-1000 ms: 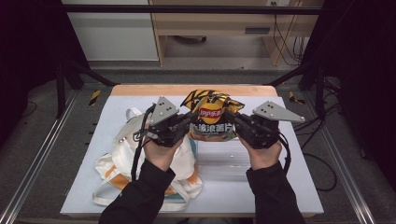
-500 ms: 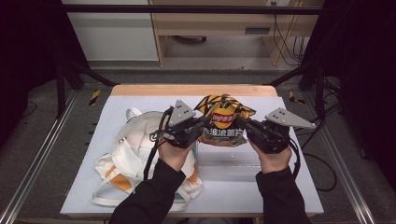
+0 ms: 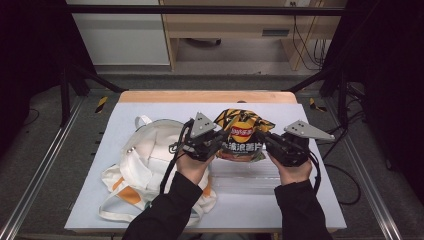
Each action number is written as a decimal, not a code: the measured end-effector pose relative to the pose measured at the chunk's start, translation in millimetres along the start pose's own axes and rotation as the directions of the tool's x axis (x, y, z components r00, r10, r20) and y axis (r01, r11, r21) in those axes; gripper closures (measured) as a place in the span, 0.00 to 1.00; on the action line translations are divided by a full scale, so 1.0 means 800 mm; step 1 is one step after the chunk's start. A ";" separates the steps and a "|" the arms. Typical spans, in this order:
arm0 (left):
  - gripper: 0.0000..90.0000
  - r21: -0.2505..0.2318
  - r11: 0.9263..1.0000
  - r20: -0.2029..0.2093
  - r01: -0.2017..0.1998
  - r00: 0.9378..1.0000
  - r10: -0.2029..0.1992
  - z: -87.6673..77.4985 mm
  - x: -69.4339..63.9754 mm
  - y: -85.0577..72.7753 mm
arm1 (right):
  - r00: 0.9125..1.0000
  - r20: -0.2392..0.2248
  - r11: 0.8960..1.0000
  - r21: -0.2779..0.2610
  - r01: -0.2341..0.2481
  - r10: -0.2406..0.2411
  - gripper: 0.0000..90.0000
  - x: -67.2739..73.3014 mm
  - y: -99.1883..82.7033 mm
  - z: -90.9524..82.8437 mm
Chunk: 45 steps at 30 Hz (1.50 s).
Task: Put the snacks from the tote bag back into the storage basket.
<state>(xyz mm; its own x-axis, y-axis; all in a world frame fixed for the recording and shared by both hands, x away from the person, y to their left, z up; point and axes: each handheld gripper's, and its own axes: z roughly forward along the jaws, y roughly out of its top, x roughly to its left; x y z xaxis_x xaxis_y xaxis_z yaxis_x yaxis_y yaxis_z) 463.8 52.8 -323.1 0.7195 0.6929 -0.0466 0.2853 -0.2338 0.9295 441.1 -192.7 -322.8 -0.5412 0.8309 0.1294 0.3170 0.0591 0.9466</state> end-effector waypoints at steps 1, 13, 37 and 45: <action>0.99 0.002 1.000 -0.001 0.002 1.000 -0.002 0.002 0.001 -0.002 | 1.000 0.002 1.000 0.005 -0.004 0.004 0.96 -0.001 -0.002 0.002; 0.99 0.050 0.998 -0.019 0.031 0.999 -0.030 0.017 0.011 -0.025 | 1.000 0.008 0.998 0.065 -0.020 0.019 0.96 -0.006 -0.020 0.024; 0.95 0.101 0.992 -0.068 0.075 0.995 -0.069 0.041 0.026 -0.048 | 0.999 0.044 0.991 0.131 -0.016 0.010 0.92 -0.011 -0.042 0.056; 0.93 0.087 0.993 -0.094 0.085 0.993 -0.077 0.053 0.033 -0.047 | 0.997 0.074 0.995 0.104 0.001 -0.008 0.86 -0.015 -0.044 0.070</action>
<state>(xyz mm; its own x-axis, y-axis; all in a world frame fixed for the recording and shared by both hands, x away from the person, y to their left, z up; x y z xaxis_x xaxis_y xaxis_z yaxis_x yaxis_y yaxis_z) 498.6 50.9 -375.0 0.6328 0.7699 -0.0831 0.3992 -0.2323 0.8869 479.8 -173.6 -374.2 -0.4850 0.8688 0.0994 0.3962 0.1170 0.9107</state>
